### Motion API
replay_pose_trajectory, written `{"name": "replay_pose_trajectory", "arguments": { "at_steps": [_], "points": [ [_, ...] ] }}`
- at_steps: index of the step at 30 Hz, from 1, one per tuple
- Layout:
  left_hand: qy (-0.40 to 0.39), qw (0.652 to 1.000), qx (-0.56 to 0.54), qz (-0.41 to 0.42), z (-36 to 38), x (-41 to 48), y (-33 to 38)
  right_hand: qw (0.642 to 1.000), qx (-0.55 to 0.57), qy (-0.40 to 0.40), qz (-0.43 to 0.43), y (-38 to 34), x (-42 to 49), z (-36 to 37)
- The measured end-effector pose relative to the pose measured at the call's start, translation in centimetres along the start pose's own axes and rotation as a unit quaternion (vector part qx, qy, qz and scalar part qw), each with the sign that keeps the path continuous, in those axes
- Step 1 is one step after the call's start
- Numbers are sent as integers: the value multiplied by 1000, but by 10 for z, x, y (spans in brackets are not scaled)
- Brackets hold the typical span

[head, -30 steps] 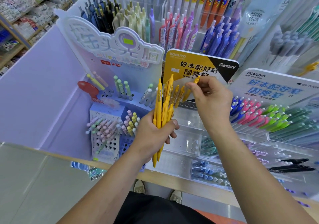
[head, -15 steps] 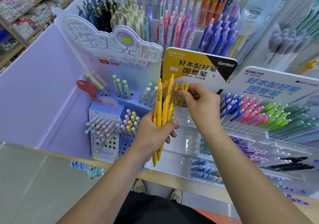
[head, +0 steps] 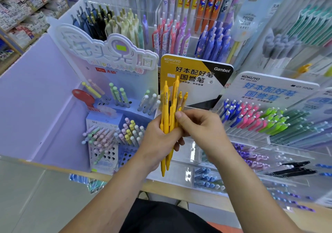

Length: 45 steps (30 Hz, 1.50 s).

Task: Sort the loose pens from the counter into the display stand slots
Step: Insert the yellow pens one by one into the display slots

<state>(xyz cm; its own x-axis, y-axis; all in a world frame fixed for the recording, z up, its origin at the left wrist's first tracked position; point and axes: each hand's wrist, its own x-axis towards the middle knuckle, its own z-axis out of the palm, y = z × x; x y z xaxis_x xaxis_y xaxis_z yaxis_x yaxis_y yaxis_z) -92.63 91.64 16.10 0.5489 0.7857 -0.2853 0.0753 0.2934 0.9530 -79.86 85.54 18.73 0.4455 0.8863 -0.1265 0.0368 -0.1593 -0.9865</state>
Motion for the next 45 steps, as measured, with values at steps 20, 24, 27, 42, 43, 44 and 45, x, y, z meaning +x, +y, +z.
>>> {"name": "replay_pose_trajectory", "arguments": {
  "at_steps": [20,24,27,42,43,44,45],
  "points": [
    [35,998,-44,19,0,5,-1,988,105,114,18,-7,12,-24],
    [104,994,11,22,-5,12,-10,976,59,191,-85,-22,18,-35],
    [93,995,31,25,-4,10,-9,970,1,202,-137,-22,27,-29],
    [34,999,31,16,-10,12,-8,963,-82,220,-134,8,44,-14],
    [29,999,36,17,-10,12,-8,962,-87,222,-131,11,45,-14],
    [26,999,42,17,-9,12,-8,963,-94,222,-123,15,46,-13],
    [24,998,47,18,-8,12,-8,964,-104,218,-112,20,47,-11]
  ]
}}
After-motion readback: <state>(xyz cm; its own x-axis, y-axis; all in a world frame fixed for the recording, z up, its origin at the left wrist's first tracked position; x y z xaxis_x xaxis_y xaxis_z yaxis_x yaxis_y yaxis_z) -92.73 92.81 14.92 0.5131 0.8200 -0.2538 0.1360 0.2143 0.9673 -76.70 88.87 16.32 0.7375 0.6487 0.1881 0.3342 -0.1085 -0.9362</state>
